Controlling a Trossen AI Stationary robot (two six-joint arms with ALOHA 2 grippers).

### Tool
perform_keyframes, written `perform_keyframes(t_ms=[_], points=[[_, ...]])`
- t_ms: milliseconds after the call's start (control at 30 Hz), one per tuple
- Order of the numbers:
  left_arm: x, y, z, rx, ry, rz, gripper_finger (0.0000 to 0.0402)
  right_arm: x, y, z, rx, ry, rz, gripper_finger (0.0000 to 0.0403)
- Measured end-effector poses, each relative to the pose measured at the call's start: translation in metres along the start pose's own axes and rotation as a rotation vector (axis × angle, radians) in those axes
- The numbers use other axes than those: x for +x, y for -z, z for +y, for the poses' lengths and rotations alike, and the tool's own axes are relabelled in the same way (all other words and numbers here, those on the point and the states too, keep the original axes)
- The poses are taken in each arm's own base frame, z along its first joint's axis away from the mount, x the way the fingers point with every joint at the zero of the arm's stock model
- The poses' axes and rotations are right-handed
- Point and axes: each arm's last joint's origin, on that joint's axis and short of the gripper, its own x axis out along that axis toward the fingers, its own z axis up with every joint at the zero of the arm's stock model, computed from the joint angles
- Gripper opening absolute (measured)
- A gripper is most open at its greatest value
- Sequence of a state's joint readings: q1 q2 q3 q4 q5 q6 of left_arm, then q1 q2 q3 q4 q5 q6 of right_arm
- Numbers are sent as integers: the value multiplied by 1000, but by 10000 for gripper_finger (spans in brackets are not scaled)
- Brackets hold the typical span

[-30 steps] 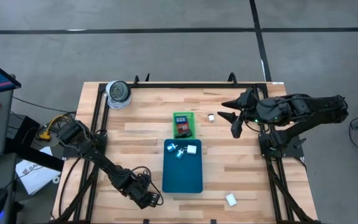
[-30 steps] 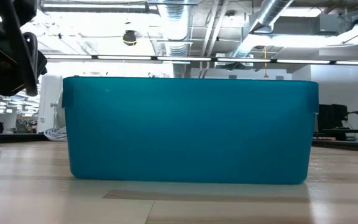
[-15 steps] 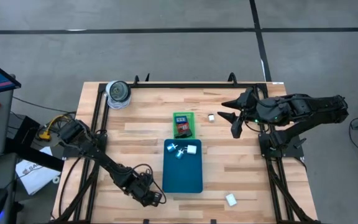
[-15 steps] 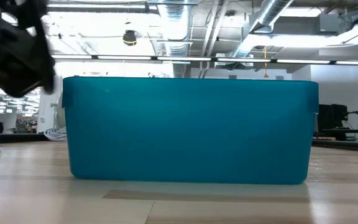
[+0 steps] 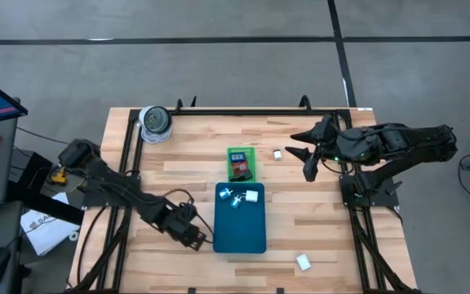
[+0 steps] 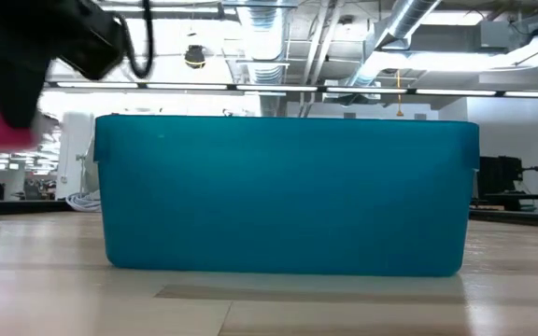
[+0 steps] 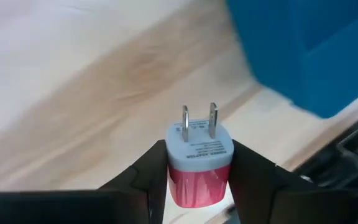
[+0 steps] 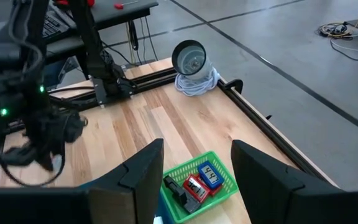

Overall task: Pick & Place Office items
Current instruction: Put the red charger adapter into the blue bin

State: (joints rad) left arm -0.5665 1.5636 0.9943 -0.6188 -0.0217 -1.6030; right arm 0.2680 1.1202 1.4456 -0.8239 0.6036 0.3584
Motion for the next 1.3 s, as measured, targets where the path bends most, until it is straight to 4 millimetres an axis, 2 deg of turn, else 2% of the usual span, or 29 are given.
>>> perform_keyframes(t_ms=[67, 167, 367, 633, 1033, 1133, 1300], points=[[-16, -2, 11, 28, -38, -23, 128, 0, 0, 0, 2, 6, -4, 182], [-33, -8, 22, 55, -1, -66, 128, 0, -1, -1, 4, 26, -13, 182], [-45, -26, 48, 85, 84, -120, 128, 5, -1, -5, 20, 70, -24, 182], [-38, -68, 52, 212, 307, -274, 128, 14, -4, -7, 69, 104, -37, 182], [-24, -147, 44, 422, 472, -504, 128, 29, -1, -3, 109, 136, -12, 182], [-19, -158, 42, 444, 501, -542, 128, 30, -1, -2, 120, 137, -10, 182], [-11, -165, 38, 471, 541, -571, 128, 30, 0, -2, 118, 136, -7, 182]])
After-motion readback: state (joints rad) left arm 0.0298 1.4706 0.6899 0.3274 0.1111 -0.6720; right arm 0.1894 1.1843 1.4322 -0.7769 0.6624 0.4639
